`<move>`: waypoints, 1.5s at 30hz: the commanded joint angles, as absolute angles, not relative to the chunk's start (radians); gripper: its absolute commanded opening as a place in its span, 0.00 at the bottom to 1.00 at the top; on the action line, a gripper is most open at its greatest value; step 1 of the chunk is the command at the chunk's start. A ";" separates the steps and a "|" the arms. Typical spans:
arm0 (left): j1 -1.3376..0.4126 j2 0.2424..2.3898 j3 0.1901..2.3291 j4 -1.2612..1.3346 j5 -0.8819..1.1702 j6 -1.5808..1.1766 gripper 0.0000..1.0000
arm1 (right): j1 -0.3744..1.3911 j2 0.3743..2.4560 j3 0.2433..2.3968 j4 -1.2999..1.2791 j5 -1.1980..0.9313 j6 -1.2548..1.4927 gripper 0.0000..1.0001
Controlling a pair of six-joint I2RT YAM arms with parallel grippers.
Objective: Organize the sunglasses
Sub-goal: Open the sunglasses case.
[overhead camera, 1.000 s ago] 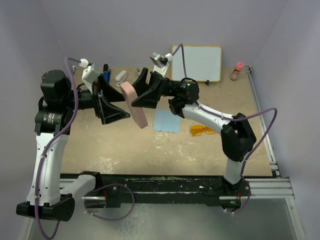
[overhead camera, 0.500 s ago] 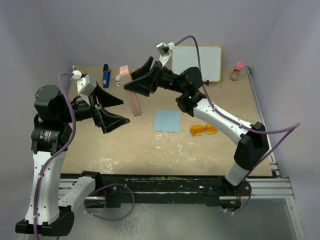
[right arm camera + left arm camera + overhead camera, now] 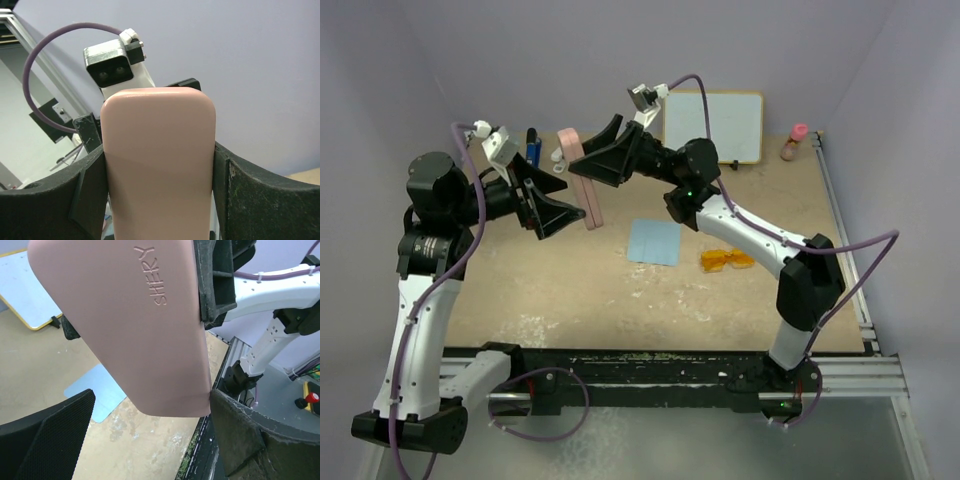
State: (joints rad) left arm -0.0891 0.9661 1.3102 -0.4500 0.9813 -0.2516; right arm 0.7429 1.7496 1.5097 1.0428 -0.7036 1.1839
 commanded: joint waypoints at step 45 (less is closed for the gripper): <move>-0.086 0.982 1.303 -0.146 1.127 -0.540 0.62 | 0.781 1.889 1.676 1.302 -0.723 1.312 0.00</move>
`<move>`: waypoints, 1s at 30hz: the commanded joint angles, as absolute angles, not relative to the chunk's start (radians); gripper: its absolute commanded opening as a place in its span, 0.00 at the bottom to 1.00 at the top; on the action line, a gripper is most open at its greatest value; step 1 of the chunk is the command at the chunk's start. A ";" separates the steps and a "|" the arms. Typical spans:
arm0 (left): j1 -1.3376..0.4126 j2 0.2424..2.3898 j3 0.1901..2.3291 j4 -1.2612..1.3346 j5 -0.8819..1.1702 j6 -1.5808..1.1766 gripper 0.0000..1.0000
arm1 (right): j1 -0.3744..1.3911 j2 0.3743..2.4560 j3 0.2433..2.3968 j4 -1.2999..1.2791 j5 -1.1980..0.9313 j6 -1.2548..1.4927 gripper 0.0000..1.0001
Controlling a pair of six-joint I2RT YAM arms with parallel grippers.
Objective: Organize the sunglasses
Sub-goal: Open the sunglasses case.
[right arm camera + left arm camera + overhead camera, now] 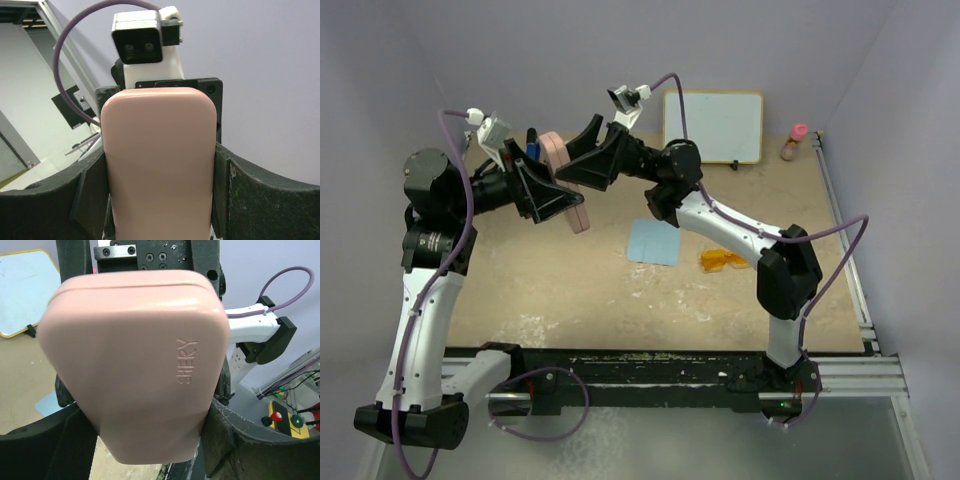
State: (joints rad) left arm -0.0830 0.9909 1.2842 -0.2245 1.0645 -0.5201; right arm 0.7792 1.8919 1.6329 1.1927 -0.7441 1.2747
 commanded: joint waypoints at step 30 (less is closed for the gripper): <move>-0.067 1.022 1.367 0.785 1.395 -1.353 0.04 | 0.692 2.190 1.723 1.868 -0.825 1.904 0.00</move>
State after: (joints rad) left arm -0.0502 1.0946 1.2873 0.3134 1.3132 -1.1633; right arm 0.7181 2.0834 1.7603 1.6363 -0.7025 1.8454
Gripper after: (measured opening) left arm 0.763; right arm 0.707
